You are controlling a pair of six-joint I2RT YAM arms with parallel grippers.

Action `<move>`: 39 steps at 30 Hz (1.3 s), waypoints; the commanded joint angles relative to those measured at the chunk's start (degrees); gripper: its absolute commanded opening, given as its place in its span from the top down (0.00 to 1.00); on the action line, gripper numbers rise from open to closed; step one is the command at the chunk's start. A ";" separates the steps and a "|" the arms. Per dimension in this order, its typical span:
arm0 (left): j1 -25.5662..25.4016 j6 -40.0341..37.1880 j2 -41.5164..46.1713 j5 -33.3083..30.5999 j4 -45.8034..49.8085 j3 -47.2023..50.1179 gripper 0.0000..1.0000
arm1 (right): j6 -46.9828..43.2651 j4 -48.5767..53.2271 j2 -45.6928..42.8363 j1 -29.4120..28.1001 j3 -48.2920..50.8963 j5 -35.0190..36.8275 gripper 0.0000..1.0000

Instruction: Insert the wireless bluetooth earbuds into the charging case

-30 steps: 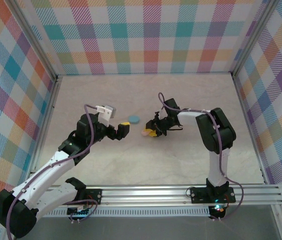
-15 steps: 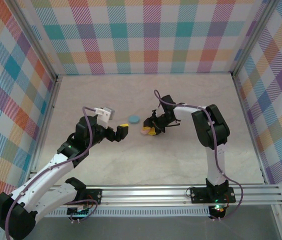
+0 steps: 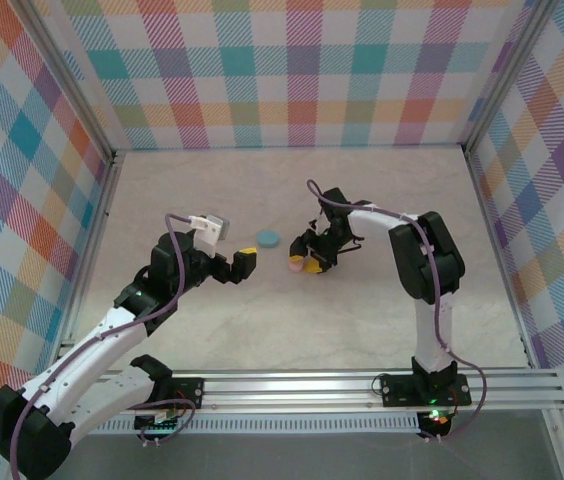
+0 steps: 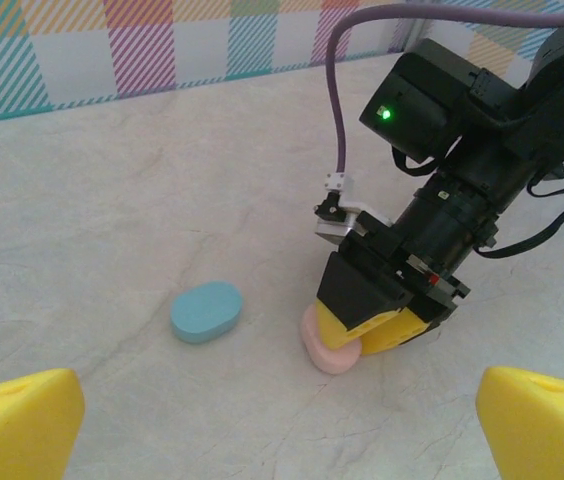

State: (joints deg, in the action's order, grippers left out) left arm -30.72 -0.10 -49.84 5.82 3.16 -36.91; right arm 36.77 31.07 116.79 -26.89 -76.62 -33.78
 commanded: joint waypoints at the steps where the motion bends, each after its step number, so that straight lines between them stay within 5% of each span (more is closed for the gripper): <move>1: 0.09 -1.66 0.79 -1.22 1.99 -1.96 0.00 | -1.95 4.93 -4.99 0.35 0.72 5.11 0.43; 14: 4.34 -1.45 -4.30 -6.54 5.94 -6.79 0.00 | -9.01 2.70 -28.89 0.53 8.04 25.67 0.29; 18: 9.15 0.80 -5.48 -5.86 5.36 -6.46 0.00 | -14.59 -1.55 -38.66 0.69 13.04 36.31 0.00; 27: 19.97 4.58 -8.01 -6.77 -5.64 2.18 0.00 | -29.42 -28.28 -54.28 2.02 35.47 68.48 0.00; 32: 20.26 -0.54 -12.46 -12.64 -12.36 7.05 0.00 | -34.51 -47.49 -53.72 8.65 48.73 67.49 0.00; 39: 20.26 -3.29 -20.50 -18.94 -27.64 13.35 0.00 | -34.97 -66.51 -43.62 18.02 55.26 59.87 0.00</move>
State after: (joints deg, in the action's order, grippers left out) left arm -11.05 -0.14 -68.86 -9.47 -13.89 -24.95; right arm 3.79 -19.09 70.17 -11.09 -22.96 28.69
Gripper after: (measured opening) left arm 0.999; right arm 0.996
